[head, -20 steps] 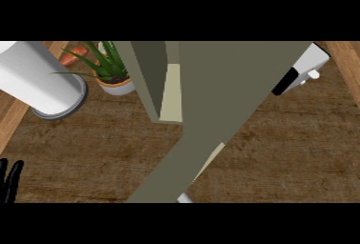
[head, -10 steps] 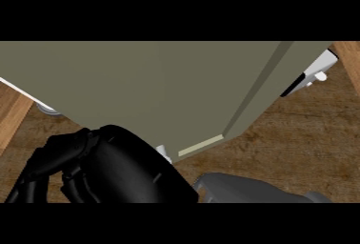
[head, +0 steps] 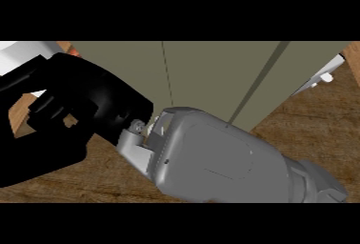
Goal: Pick up the wine, place it into the cabinet and close the cabinet
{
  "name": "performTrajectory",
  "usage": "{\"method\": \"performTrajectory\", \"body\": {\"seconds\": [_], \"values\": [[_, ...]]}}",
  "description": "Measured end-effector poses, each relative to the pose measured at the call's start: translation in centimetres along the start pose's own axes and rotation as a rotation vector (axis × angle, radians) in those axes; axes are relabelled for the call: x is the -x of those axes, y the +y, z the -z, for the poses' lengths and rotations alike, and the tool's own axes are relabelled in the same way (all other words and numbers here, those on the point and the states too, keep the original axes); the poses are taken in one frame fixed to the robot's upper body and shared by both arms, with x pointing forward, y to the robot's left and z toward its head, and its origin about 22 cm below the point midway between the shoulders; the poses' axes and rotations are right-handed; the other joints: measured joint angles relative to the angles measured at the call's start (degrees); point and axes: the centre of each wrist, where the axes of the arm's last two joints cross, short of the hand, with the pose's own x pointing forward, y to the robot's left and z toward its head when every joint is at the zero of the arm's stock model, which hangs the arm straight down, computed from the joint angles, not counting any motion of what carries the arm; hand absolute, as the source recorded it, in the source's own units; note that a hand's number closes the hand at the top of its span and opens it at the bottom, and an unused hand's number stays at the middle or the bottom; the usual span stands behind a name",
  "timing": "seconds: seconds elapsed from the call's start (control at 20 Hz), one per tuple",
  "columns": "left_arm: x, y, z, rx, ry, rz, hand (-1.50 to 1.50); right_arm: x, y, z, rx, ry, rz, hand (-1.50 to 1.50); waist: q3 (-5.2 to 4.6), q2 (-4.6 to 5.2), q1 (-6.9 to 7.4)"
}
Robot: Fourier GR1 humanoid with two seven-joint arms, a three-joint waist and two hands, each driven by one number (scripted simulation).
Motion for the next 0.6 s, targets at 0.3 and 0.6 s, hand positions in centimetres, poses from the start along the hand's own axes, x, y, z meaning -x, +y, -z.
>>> {"method": "performTrajectory", "body": {"seconds": [0.3, 0.6], "values": [[-0.9, 1.0, 0.9, -0.005, -0.014, 0.011, -1.5, 1.3, -3.4, 2.7, -0.125, 0.105, 0.108, 1.5, 0.03, 0.0, -0.92], [-1.7, 1.7, 1.2, -0.027, -0.02, 0.023, -1.5, 2.8, -7.2, 4.5, -0.002, 0.023, 0.096, 1.5, -0.12, -0.57, -1.88]]}}
